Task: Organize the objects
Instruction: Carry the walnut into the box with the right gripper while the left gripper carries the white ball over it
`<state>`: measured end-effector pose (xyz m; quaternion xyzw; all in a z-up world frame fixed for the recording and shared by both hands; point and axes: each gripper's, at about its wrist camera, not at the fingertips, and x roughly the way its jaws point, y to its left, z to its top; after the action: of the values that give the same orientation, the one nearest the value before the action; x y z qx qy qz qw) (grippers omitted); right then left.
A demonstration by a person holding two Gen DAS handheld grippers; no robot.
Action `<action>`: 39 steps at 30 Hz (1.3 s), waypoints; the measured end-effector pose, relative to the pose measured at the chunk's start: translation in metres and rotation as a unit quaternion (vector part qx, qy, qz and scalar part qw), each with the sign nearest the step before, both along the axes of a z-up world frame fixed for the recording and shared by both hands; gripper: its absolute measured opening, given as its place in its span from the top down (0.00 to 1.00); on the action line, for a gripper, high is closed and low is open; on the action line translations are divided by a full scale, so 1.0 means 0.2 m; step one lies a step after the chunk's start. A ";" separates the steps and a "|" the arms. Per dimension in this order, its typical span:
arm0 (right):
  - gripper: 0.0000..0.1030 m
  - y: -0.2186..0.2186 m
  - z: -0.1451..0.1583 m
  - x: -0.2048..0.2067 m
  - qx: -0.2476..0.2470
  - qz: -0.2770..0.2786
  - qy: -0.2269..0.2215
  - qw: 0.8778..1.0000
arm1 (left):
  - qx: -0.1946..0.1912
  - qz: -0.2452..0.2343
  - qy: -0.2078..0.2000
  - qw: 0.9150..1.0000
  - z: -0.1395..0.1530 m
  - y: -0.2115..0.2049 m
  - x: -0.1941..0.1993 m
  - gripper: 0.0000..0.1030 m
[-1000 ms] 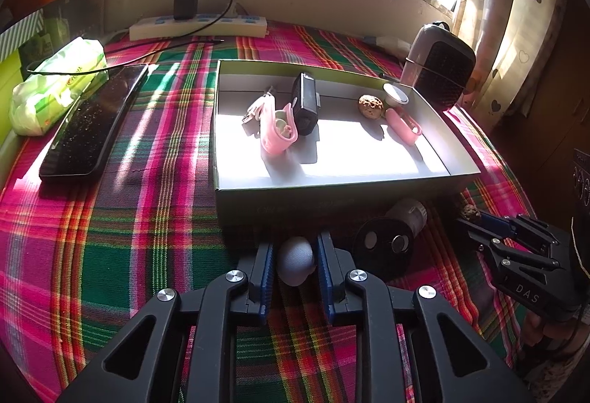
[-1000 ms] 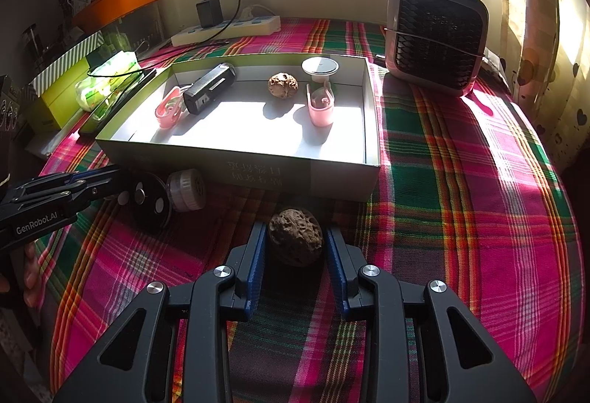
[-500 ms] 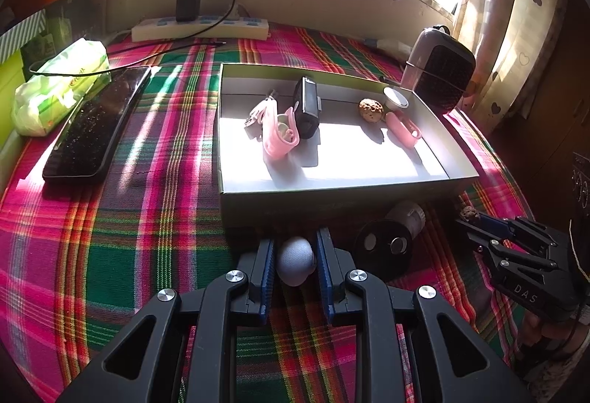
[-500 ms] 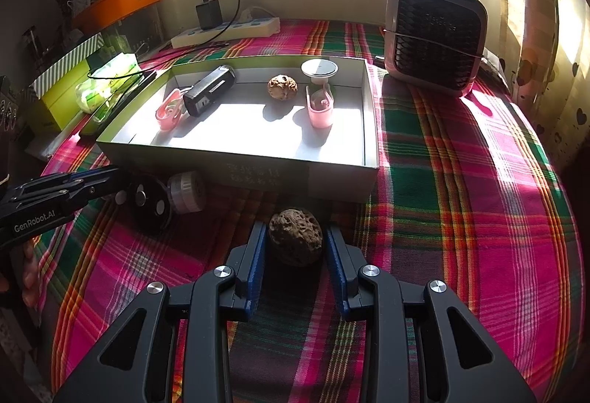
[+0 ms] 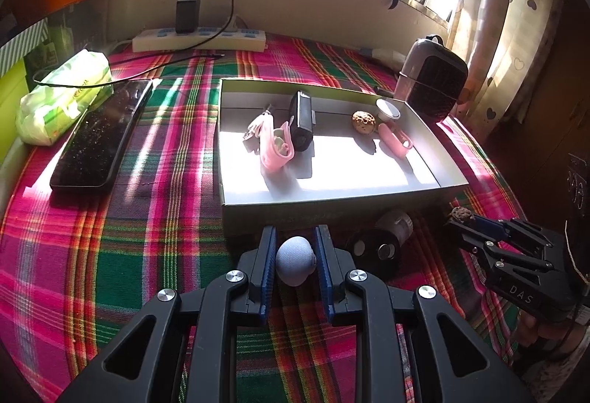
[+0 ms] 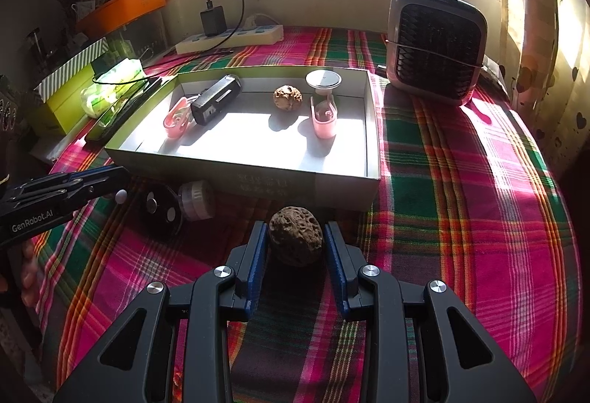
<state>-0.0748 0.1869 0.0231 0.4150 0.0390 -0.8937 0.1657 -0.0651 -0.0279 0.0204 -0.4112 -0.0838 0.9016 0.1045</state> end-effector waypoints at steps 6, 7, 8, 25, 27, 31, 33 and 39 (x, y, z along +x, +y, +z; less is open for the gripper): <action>0.69 0.00 0.04 0.00 -0.006 0.003 0.009 1.000 | 0.004 -0.004 0.008 1.000 0.04 0.00 0.00 0.81; 0.69 0.00 0.05 0.00 -0.008 0.004 0.010 1.000 | 0.005 -0.004 0.009 1.000 0.05 0.00 0.00 0.81; 0.69 0.00 0.06 0.00 -0.010 0.005 0.012 1.000 | 0.006 -0.003 0.010 1.000 0.05 -0.01 -0.01 0.81; 0.68 -0.04 0.14 -0.12 -0.008 0.003 0.031 0.999 | 0.014 -0.004 0.028 1.000 0.13 -0.01 -0.10 0.81; 0.69 -0.04 0.14 -0.14 -0.008 0.002 0.033 0.999 | 0.012 -0.003 0.032 0.999 0.14 -0.01 -0.11 0.81; 0.68 -0.06 0.15 -0.19 -0.005 0.000 0.033 0.999 | 0.008 0.002 0.029 1.000 0.14 -0.02 -0.16 0.81; 0.69 -0.07 0.15 -0.22 -0.002 0.002 0.035 0.999 | 0.007 0.004 0.027 1.000 0.13 -0.03 -0.18 0.81; 0.68 -0.09 0.11 -0.33 0.002 -0.001 0.023 1.000 | 0.002 0.007 0.017 1.000 0.08 -0.02 -0.23 0.81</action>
<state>-0.1415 0.1686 0.0460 0.3950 0.0441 -0.9031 0.1626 -0.1114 -0.0325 0.0369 -0.3954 -0.0866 0.9089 0.1003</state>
